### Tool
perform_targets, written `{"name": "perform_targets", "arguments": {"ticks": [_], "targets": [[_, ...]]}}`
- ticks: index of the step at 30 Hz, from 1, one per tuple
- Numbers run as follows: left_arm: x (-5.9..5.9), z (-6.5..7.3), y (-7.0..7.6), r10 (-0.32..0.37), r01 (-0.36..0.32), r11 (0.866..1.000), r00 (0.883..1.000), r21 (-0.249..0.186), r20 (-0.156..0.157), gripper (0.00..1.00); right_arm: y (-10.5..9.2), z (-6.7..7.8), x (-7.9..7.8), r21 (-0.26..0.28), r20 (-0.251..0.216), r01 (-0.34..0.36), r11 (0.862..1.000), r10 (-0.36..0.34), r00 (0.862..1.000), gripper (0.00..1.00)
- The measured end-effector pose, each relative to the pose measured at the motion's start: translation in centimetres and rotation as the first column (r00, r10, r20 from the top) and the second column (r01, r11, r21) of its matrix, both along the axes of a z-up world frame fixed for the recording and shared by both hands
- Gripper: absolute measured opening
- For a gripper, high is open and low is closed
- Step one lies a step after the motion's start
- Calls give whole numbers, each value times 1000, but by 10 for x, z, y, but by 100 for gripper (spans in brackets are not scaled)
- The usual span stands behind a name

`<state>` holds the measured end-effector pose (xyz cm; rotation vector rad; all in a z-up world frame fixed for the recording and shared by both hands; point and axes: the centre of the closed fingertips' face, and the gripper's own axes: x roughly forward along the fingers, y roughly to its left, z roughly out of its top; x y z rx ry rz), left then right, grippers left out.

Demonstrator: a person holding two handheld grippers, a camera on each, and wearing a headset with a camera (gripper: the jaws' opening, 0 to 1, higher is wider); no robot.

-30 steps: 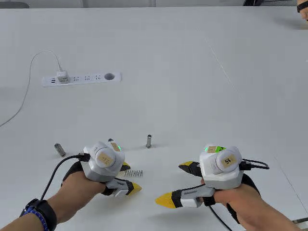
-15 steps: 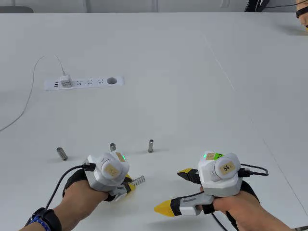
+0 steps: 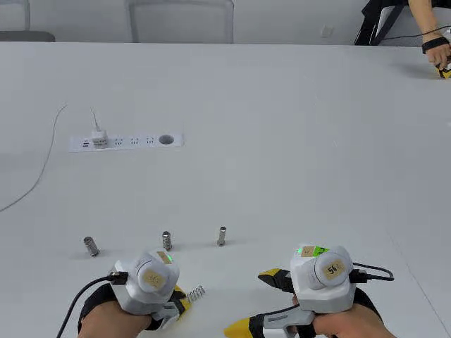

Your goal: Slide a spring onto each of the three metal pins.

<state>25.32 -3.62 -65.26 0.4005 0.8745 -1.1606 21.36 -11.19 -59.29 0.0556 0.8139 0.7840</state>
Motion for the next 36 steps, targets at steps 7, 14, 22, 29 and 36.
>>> {"name": "perform_targets", "arguments": {"ticks": [7, 14, 22, 29, 36], "targets": [[-6, 4, 20, 23, -23, 1000, 1000, 0, 7, 10, 10, -3, -9, -12, -8, -23, 1000, 23, 1000, 79], [-5, 5, 38, 68, -68, 998, 998, -12, 0, 10, 15, -5, -16, -12, -13, -24, 1000, 23, 1000, 79], [-6, 11, 54, 79, -79, 997, 997, -15, 1, 10, 20, -7, -20, -9, -17, -12, 1000, 12, 1000, 79], [-12, 17, 63, 99, -99, 994, 995, -35, -9, 10, 26, -6, -18, -3, -20, -7, 1000, 7, 1000, 78], [-13, 23, 71, 109, -109, 992, 994, -55, -11, 10, 35, -2, -13, 9, -17, -11, 1000, 11, 1000, 77]]}}
